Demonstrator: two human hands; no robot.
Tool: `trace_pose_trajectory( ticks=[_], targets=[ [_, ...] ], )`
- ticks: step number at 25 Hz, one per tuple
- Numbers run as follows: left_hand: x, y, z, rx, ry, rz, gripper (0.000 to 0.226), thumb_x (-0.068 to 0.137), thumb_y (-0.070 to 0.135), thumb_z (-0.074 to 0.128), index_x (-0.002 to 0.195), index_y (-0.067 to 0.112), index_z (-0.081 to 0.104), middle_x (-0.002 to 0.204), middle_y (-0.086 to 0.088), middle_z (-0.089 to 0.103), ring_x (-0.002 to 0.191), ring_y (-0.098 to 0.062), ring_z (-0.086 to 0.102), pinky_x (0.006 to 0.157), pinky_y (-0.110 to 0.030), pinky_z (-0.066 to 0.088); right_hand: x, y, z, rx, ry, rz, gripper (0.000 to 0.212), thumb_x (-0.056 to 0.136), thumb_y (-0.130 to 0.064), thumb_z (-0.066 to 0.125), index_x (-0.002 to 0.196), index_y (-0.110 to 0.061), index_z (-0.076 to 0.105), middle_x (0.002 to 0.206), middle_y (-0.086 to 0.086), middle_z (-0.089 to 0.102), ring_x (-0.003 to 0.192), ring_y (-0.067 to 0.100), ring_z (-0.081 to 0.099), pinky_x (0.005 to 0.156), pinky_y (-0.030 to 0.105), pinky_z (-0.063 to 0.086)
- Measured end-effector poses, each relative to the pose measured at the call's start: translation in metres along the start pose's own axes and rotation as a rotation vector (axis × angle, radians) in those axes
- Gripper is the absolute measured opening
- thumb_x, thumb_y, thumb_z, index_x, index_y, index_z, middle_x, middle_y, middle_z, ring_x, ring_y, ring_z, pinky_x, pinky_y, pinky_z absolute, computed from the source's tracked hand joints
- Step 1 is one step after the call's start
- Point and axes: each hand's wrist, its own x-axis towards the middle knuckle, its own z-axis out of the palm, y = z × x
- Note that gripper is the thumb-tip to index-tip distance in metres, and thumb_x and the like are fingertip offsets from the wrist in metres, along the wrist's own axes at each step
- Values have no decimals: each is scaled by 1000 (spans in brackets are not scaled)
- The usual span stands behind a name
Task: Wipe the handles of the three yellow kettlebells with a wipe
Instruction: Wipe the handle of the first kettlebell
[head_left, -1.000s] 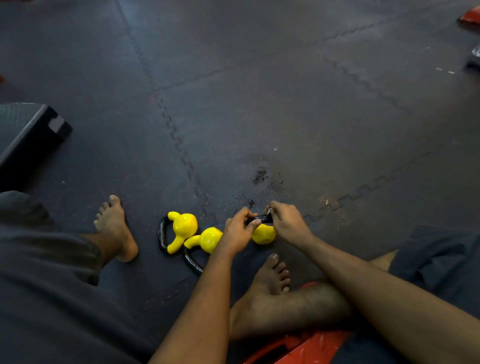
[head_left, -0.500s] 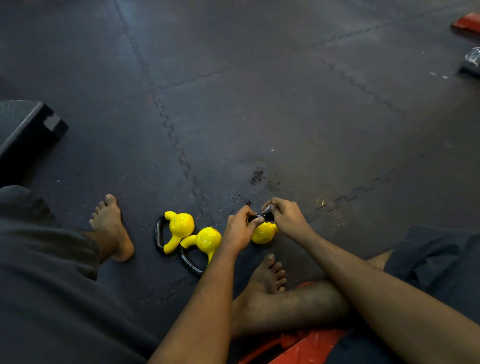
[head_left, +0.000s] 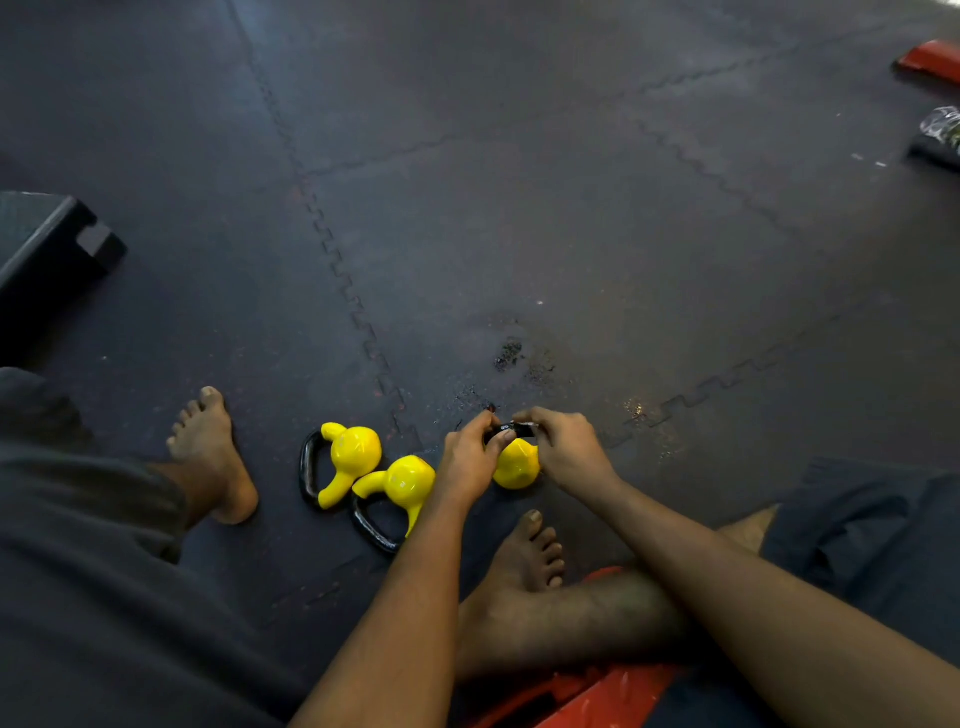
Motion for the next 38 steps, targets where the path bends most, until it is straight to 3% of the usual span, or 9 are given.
trace_pose_trajectory(
  ticks=[4,10,13,16,19,22,27,33,38],
  targets=[
    [1,4,-1,3,16,11,12,93,37,59,87,26,58,73,4,58,73,-14,50,60,-25,35,-4,8,6,-17,49,-10,39,93,-4,47,127,-16,63,132,6,61,129,18,52,106,35,44],
    [6,8,4,48,40,34,15,90,37,61,80,26,56,60,7,51,61,-15,46,55,-28,34,-6,5,17,62,243,298,38,96,-9,43,124,-21,65,117,13,69,108,31,63,82,30,48],
    [6,9,4,79,29,40,16,91,38,59,84,24,59,63,5,55,63,-15,48,56,-28,35,-20,-18,33,331,453,492,40,95,-4,46,126,-20,65,127,9,64,117,26,59,95,28,45],
    [3,8,5,81,20,72,13,94,33,56,94,23,63,72,2,62,64,-12,49,60,-27,36,-16,-13,42,476,536,601,38,94,-3,49,125,-18,65,125,8,65,116,24,60,92,25,46],
    [2,13,11,103,-8,95,10,94,32,57,95,24,61,78,-1,66,68,-15,52,63,-29,41,-8,-1,48,679,555,669,34,93,-3,53,124,-10,64,125,6,65,114,20,62,98,31,49],
    [1,15,15,137,-4,102,10,93,33,57,92,24,56,75,-3,63,67,-18,54,61,-33,45,1,7,50,983,553,809,26,95,-1,53,118,3,64,110,13,68,95,21,64,83,35,56],
    [-8,17,16,155,5,136,12,92,29,57,85,23,50,68,-4,55,64,-19,49,56,-29,37,13,3,34,1354,603,887,25,95,8,47,74,-1,56,79,13,57,87,27,56,62,26,55],
    [-9,10,8,107,27,114,17,91,22,60,82,16,47,71,-11,57,66,-23,51,60,-34,40,13,3,35,1368,483,903,20,95,7,44,82,-1,56,93,21,60,75,25,61,52,24,58],
    [-14,12,14,106,-9,114,16,91,26,59,86,21,45,75,-6,60,71,-23,57,63,-36,47,12,3,34,1350,480,886,22,96,6,44,81,-4,56,95,23,61,88,32,63,67,33,60]
  ],
)
